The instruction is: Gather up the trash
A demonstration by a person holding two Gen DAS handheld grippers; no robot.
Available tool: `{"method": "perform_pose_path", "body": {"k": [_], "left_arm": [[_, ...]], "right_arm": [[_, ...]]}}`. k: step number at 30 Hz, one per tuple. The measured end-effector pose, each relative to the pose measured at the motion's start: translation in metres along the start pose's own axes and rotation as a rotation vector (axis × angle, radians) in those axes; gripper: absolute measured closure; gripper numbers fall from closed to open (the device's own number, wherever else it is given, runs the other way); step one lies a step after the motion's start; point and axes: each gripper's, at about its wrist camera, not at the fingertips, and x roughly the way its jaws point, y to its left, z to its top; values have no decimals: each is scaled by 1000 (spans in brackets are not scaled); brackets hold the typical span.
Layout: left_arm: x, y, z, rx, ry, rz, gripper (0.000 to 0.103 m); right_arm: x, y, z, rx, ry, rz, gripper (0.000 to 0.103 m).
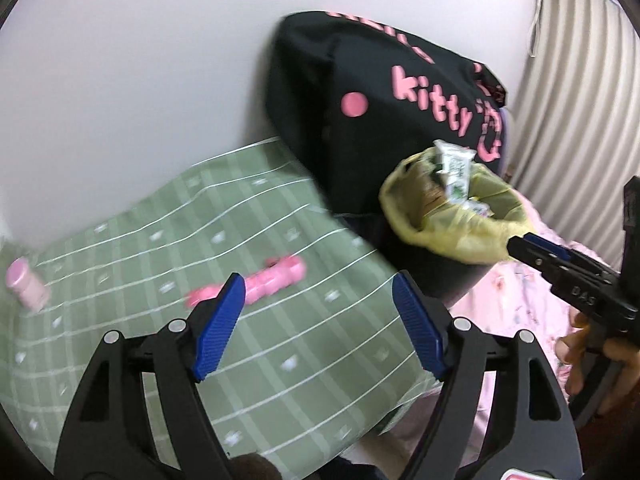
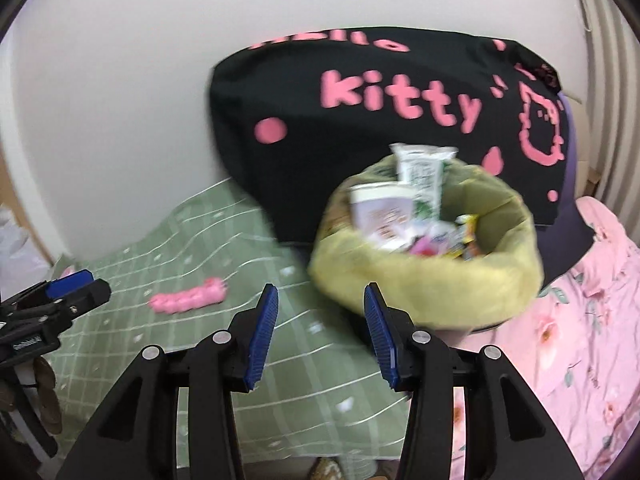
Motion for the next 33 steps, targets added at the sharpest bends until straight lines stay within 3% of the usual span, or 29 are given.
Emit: {"method": "perform_pose_path", "body": {"k": [8,14,33], "left_arm": [[-40,35,-28,-72,-25,95,31],[-54,33,-29,-36,-61,142,31],[-60,38,-25,-31,-79,133,32]], "right_arm": [[-12,61,-23,-62,-2,55,61],[-16,73,-24,-73,-21,54,61],[-20,76,-24,-70,-42,48,61]]}}
